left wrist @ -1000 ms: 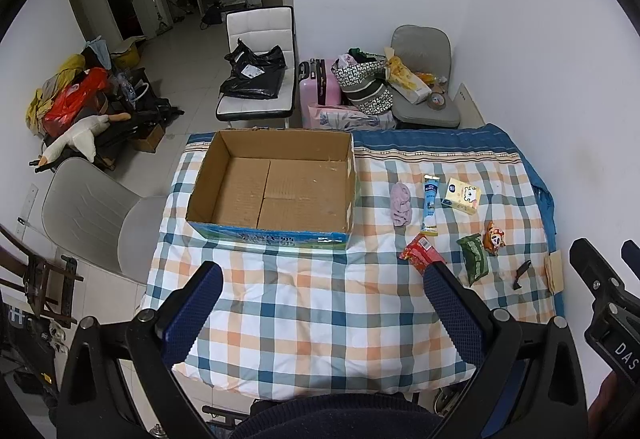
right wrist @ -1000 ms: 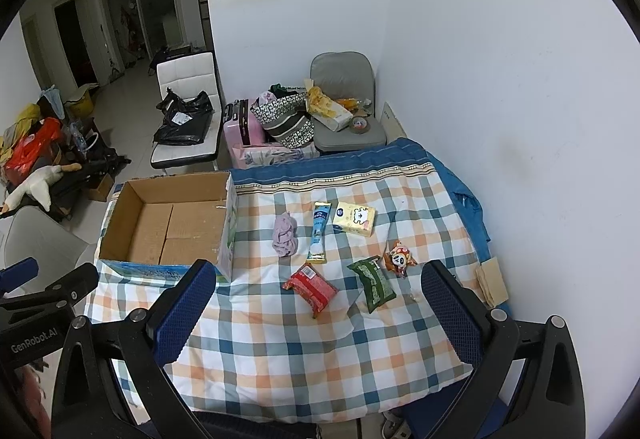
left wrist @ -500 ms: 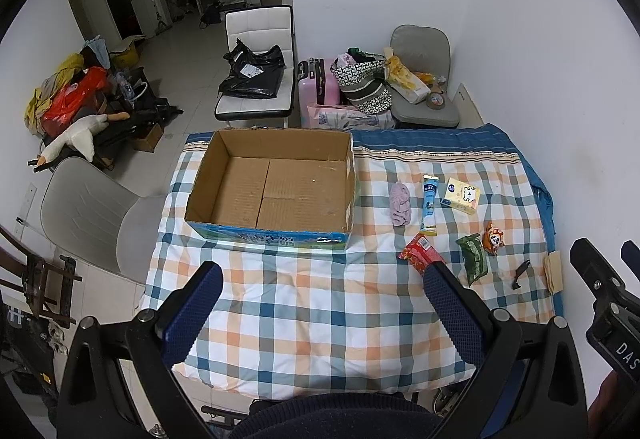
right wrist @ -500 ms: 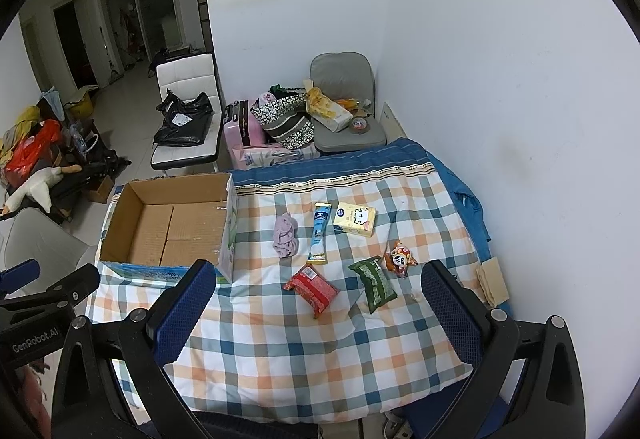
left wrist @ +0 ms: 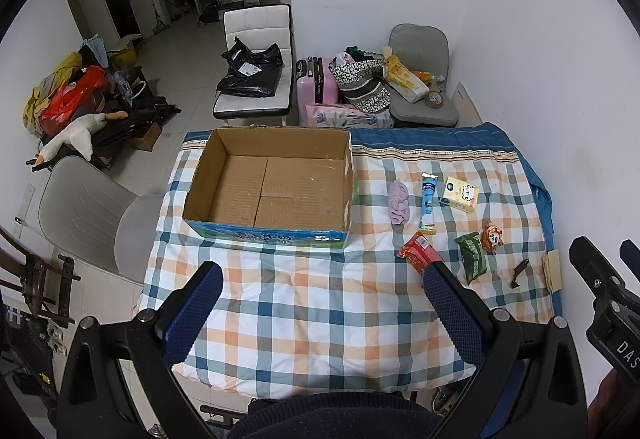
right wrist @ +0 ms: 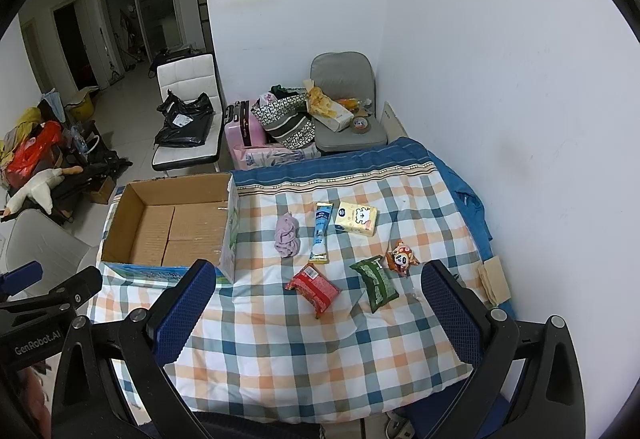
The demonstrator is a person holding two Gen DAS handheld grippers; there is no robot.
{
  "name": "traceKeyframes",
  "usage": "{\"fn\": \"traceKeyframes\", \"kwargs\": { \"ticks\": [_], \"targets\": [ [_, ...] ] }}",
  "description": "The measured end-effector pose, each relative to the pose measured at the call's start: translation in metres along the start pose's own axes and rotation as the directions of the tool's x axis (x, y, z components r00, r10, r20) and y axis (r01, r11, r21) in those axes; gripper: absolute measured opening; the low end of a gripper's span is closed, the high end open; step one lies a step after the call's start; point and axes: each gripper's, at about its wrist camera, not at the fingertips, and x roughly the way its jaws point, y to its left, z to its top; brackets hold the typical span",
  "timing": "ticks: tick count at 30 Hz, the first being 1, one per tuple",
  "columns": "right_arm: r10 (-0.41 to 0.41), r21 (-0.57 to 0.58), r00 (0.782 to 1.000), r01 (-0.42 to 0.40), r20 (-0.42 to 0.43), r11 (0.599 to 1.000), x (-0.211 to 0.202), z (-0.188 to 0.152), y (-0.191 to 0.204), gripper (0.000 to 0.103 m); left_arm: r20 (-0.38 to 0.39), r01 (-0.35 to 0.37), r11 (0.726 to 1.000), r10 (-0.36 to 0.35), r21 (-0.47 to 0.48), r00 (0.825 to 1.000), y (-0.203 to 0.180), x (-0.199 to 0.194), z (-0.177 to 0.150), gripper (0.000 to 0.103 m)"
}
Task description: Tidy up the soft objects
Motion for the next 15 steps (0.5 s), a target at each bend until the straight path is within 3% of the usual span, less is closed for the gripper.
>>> {"fn": "traceKeyframes", "kwargs": {
  "ticks": [10, 15],
  "targets": [
    [0.005, 0.008, 1.0, -0.005, 0.002, 1.0, -0.001, 0.006, 0.002, 0.103, -0.001, 0.006, 1.0, -0.006, 0.002, 1.0, 0.0, 0.001, 0.001, 0.103],
    [0.007, 0.068, 0.999, -0.005, -0.032, 0.998, 0.023, 0.009, -0.023, 0.103, -0.015, 0.056, 0.998, -0.056, 0.039, 0.998, -0.026, 0.02, 0.013, 0.103]
  ]
}}
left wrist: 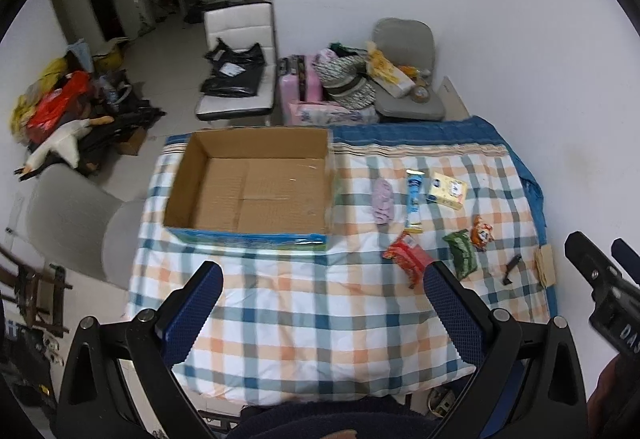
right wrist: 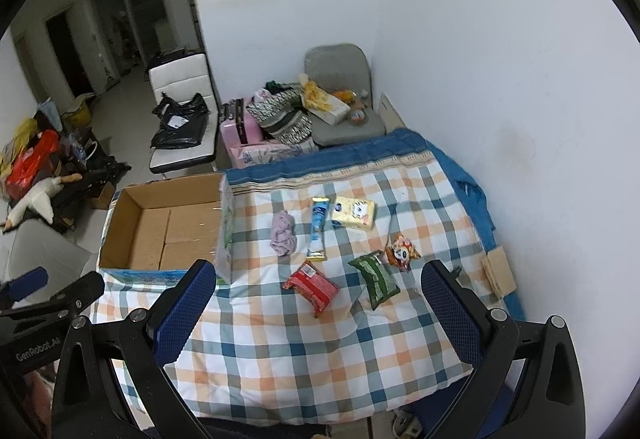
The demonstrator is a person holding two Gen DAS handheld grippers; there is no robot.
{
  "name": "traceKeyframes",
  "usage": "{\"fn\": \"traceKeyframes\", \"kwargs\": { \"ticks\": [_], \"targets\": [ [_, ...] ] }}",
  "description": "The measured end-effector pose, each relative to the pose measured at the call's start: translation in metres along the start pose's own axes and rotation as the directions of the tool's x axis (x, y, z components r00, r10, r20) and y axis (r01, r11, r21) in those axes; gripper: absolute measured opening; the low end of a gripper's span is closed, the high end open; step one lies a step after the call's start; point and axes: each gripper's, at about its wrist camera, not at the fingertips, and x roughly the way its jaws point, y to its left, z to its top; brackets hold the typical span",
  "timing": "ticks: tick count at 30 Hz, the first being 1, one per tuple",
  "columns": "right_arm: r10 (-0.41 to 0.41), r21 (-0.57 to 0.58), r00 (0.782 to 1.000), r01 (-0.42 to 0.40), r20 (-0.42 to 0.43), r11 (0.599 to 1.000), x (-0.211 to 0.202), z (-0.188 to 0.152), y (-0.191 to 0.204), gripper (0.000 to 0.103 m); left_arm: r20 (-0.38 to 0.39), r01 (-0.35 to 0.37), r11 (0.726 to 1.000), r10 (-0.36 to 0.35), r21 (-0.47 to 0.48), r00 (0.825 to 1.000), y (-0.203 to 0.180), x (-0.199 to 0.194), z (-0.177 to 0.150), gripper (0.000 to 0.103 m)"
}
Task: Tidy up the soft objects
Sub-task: 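Grasp the red snack bag with the left tool while the right tool grasps the green bag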
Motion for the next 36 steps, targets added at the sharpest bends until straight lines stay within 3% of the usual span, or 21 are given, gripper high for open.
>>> {"fn": "traceKeyframes", "kwargs": {
  "ticks": [5, 7, 9, 12, 15, 19, 23, 26, 29, 31, 33, 36],
  "targets": [
    [-0.002, 0.092, 0.992, 0.014, -0.129, 0.996, 0.07, 0.004, -0.058, 0.103, -0.136, 0.053, 0.998, -0.046, 0.045, 0.99, -0.042, 0.083, 0.014, 0.103],
    [0.003, 0.105, 0.982, 0.017, -0.189, 0.994, 0.109, 0.003, -0.079, 0.103, -0.205, 0.081, 0.995, -0.069, 0.052, 0.976, -0.059, 0.125, 0.015, 0.103],
    [0.02, 0.114, 0.967, 0.01, -0.253, 0.993, 0.151, -0.007, -0.1, 0.103, -0.292, 0.122, 0.992, -0.105, 0.04, 0.951, -0.078, 0.171, 0.014, 0.103],
    [0.074, 0.117, 0.941, -0.037, -0.33, 0.992, 0.218, -0.019, -0.121, 0.103, -0.415, 0.156, 0.988, -0.141, 0.002, 0.899, -0.102, 0.234, 0.005, 0.102],
    [0.121, 0.125, 0.899, -0.074, -0.42, 0.989, 0.29, -0.034, -0.136, 0.103, -0.507, 0.169, 0.985, -0.165, -0.039, 0.846, -0.124, 0.294, -0.008, 0.101],
    [0.174, 0.188, 0.811, -0.081, -0.558, 0.979, 0.386, -0.057, -0.154, 0.103, -0.628, 0.178, 0.969, -0.245, -0.17, 0.738, -0.137, 0.368, -0.023, 0.094],
    [0.218, 0.232, 0.746, -0.088, -0.629, 0.969, 0.443, -0.076, -0.164, 0.099, -0.679, 0.155, 0.944, -0.319, -0.293, 0.661, -0.145, 0.413, -0.029, 0.092],
    [0.238, 0.246, 0.707, -0.094, -0.665, 0.965, 0.467, -0.087, -0.166, 0.097, -0.696, 0.116, 0.937, -0.323, -0.329, 0.641, -0.148, 0.434, -0.032, 0.092],
    [0.243, 0.238, 0.686, -0.104, -0.686, 0.966, 0.48, -0.094, -0.162, 0.094, -0.714, 0.088, 0.941, -0.308, -0.327, 0.629, -0.152, 0.447, -0.037, 0.09],
    [0.239, 0.235, 0.676, -0.099, -0.697, 0.967, 0.491, -0.099, -0.161, 0.092, -0.735, 0.057, 0.945, -0.288, -0.322, 0.614, -0.153, 0.458, -0.043, 0.08],
    [0.237, 0.231, 0.661, -0.098, -0.712, 0.968, 0.501, -0.105, -0.158, 0.091, -0.735, 0.031, 0.944, -0.276, -0.329, 0.619, -0.152, 0.463, -0.048, 0.075],
    [0.221, 0.218, 0.652, -0.086, -0.725, 0.972, 0.513, -0.114, -0.151, 0.08, -0.74, 0.01, 0.948, -0.256, -0.319, 0.623, -0.155, 0.463, -0.043, 0.07]
  ]
}}
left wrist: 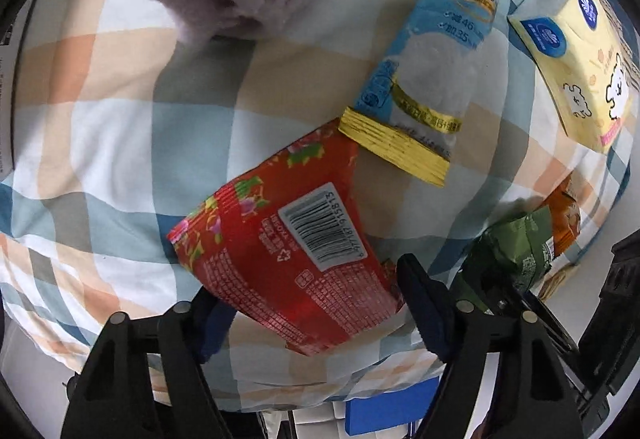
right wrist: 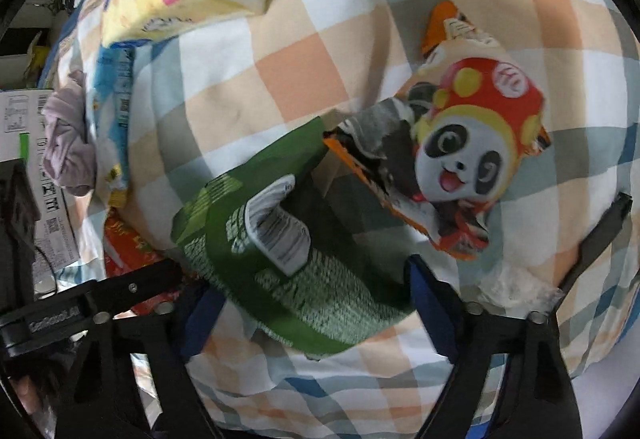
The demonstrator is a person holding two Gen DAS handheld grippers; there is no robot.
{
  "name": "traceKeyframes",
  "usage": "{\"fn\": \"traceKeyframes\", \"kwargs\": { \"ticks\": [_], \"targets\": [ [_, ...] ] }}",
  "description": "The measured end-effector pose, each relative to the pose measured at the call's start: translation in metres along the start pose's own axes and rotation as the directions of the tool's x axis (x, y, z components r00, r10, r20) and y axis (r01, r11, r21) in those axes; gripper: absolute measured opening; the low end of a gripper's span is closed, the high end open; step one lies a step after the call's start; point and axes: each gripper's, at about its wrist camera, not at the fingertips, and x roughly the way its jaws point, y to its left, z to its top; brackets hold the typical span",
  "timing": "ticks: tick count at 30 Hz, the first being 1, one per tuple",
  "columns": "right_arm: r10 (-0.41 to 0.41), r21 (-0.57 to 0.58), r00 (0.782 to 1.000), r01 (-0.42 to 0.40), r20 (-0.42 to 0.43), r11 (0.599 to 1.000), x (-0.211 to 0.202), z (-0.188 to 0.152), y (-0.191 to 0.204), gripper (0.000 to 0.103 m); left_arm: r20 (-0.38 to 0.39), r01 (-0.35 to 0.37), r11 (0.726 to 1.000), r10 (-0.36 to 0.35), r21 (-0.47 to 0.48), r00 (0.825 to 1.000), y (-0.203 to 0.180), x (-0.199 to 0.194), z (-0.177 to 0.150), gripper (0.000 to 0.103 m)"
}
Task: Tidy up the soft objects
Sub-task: 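Grasp the red snack bag with the left tool while the right tool grasps the green bag, then carry both bags into the cardboard box and open both tools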
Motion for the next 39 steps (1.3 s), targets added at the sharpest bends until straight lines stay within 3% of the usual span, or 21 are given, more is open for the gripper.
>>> {"fn": "traceKeyframes", "kwargs": {
  "ticks": [3, 10, 16, 21, 27, 30, 35, 37, 38, 39],
  "targets": [
    [-0.032, -0.006, 0.999, 0.032, 0.002, 0.999, 0.012, 0.0, 0.011, 0.075, 0.011, -0.02, 1.0, 0.02, -0.008, 1.0, 0.003, -0.005, 0.0, 0.062],
    [-0.14, -0.037, 0.99, 0.141, 0.019, 0.989, 0.032, -0.012, 0.048, 0.046, 0.053, -0.071, 0.996, 0.068, 0.059, 0.996, -0.003, -0.007, -0.012, 0.053],
    [-0.176, -0.048, 0.984, 0.176, 0.008, 0.983, 0.039, -0.025, 0.082, 0.039, 0.089, -0.1, 0.99, 0.091, 0.099, 0.992, -0.01, -0.014, -0.021, 0.051],
    [-0.156, -0.038, 0.988, 0.157, 0.018, 0.987, 0.028, -0.044, 0.105, 0.038, 0.153, -0.108, 0.98, 0.083, 0.166, 0.985, -0.015, -0.032, -0.043, 0.049],
    [-0.092, -0.091, 0.992, 0.099, 0.081, 0.991, -0.001, -0.092, 0.153, 0.037, 0.284, -0.131, 0.954, 0.051, 0.269, 0.958, 0.005, -0.089, -0.088, 0.049],
    [-0.04, -0.136, 0.993, 0.056, 0.114, 0.989, -0.019, -0.119, 0.196, 0.037, 0.362, -0.15, 0.945, 0.036, 0.291, 0.932, 0.031, -0.13, -0.109, 0.049],
    [0.059, -0.236, 0.986, -0.021, 0.157, 0.971, -0.055, -0.149, 0.281, 0.037, 0.472, -0.173, 0.948, 0.028, 0.266, 0.881, 0.087, -0.197, -0.135, 0.049],
    [0.096, -0.28, 0.981, -0.046, 0.168, 0.959, -0.076, -0.154, 0.305, 0.037, 0.499, -0.163, 0.956, 0.021, 0.243, 0.866, 0.118, -0.219, -0.134, 0.049],
    [0.126, -0.313, 0.977, -0.067, 0.173, 0.947, -0.081, -0.161, 0.336, 0.037, 0.512, -0.158, 0.96, 0.017, 0.232, 0.859, 0.131, -0.232, -0.129, 0.049],
    [0.139, -0.329, 0.975, -0.077, 0.172, 0.941, -0.097, -0.152, 0.335, 0.037, 0.526, -0.152, 0.963, 0.013, 0.222, 0.851, 0.142, -0.244, -0.127, 0.049]
  ]
}}
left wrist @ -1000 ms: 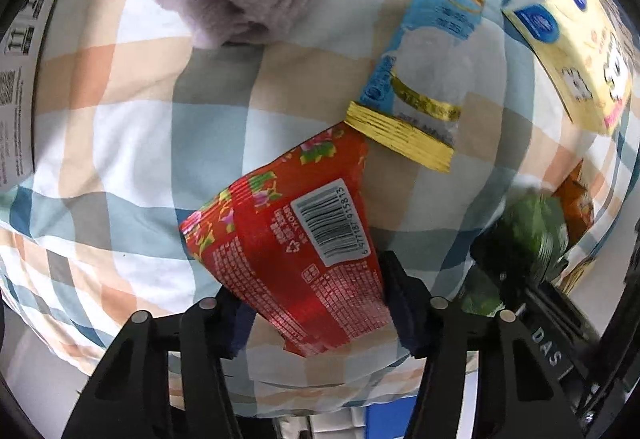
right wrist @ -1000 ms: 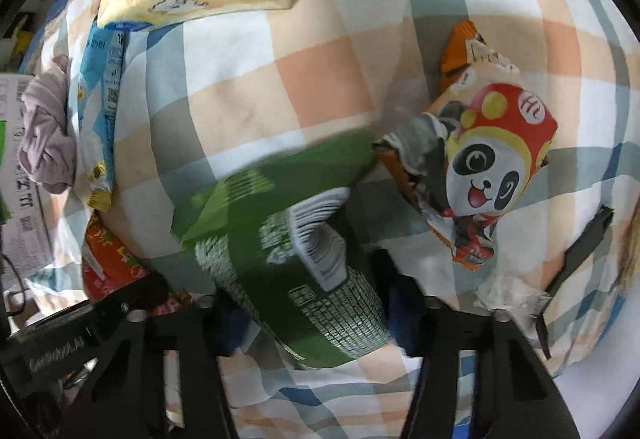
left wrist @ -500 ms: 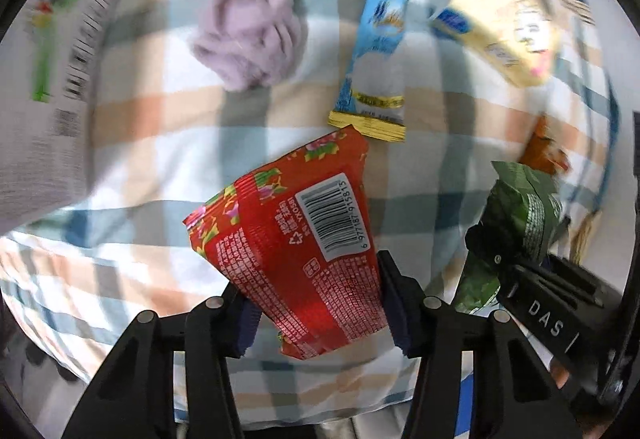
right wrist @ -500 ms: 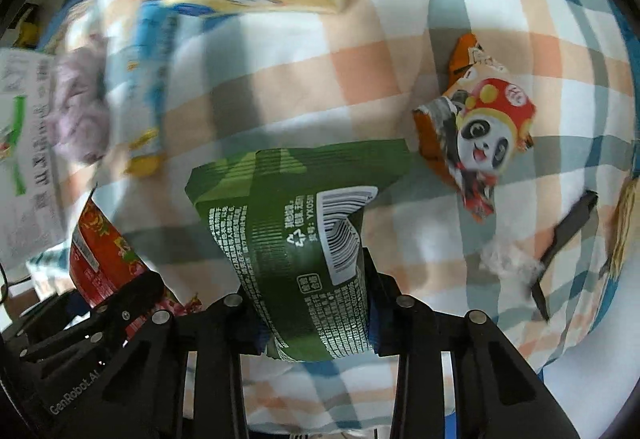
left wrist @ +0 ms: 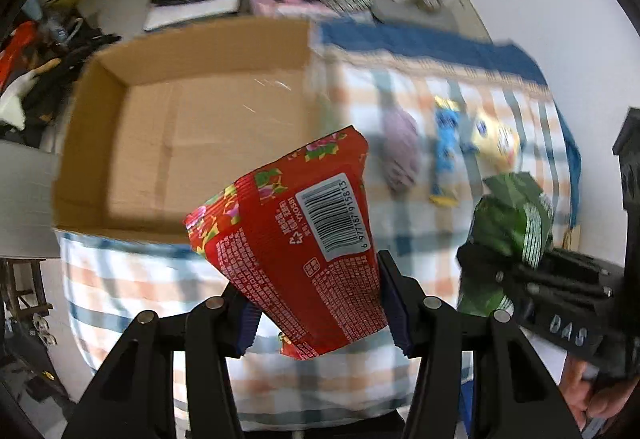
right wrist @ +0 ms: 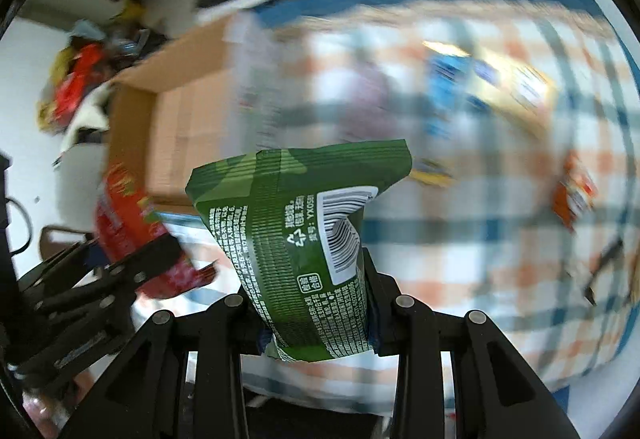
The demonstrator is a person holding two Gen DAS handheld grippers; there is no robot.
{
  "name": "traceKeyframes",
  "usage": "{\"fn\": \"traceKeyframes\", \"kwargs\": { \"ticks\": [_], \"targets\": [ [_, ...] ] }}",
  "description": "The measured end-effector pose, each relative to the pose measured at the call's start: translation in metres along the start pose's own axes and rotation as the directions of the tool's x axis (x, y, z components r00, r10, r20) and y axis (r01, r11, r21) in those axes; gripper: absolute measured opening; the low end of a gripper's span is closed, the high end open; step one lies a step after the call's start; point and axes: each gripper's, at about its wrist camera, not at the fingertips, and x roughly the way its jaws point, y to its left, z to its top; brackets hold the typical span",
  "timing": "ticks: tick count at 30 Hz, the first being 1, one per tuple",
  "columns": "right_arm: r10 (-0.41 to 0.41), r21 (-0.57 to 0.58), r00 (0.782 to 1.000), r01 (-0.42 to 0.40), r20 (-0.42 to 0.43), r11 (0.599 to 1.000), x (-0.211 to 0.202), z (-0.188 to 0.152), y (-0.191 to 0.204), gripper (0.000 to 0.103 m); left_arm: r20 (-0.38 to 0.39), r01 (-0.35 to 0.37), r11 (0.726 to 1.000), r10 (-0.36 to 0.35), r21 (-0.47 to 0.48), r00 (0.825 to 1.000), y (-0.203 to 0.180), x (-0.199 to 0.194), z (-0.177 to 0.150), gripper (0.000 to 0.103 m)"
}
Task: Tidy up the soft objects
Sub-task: 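Carry both bags into the cardboard box and open both tools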
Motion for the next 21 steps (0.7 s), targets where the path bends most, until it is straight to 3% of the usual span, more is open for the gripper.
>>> {"fn": "traceKeyframes", "kwargs": {
  "ticks": [2, 4, 6, 11, 15, 21],
  "targets": [
    [0.02, -0.047, 1.0, -0.019, 0.016, 0.999, -0.006, 0.014, 0.038, 0.037, 0.034, -0.002, 1.0, 0.002, -0.022, 0.999, 0.032, -0.017, 0.016, 0.049],
    [0.023, -0.069, 1.0, -0.021, 0.022, 0.997, -0.019, 0.045, 0.039, 0.037, 0.053, 0.0, 0.999, 0.003, -0.04, 0.999, 0.064, -0.023, 0.036, 0.049],
    [0.02, -0.084, 1.0, -0.018, 0.021, 0.996, -0.017, 0.056, 0.07, 0.037, 0.053, 0.017, 0.998, -0.015, -0.054, 0.998, 0.094, -0.024, 0.055, 0.049],
    [-0.024, -0.072, 1.0, 0.025, 0.016, 0.997, 0.006, 0.097, 0.125, 0.037, -0.029, 0.078, 0.991, -0.082, -0.104, 0.996, 0.157, 0.018, 0.115, 0.049],
    [-0.06, -0.032, 0.998, 0.059, -0.014, 0.998, 0.066, 0.145, 0.123, 0.037, -0.101, 0.117, 0.983, -0.132, -0.143, 0.986, 0.181, 0.064, 0.155, 0.049],
    [-0.129, 0.003, 0.99, 0.129, -0.063, 0.992, 0.122, 0.182, 0.116, 0.037, -0.216, 0.144, 0.981, -0.171, -0.132, 0.961, 0.189, 0.125, 0.189, 0.049]
  ]
}}
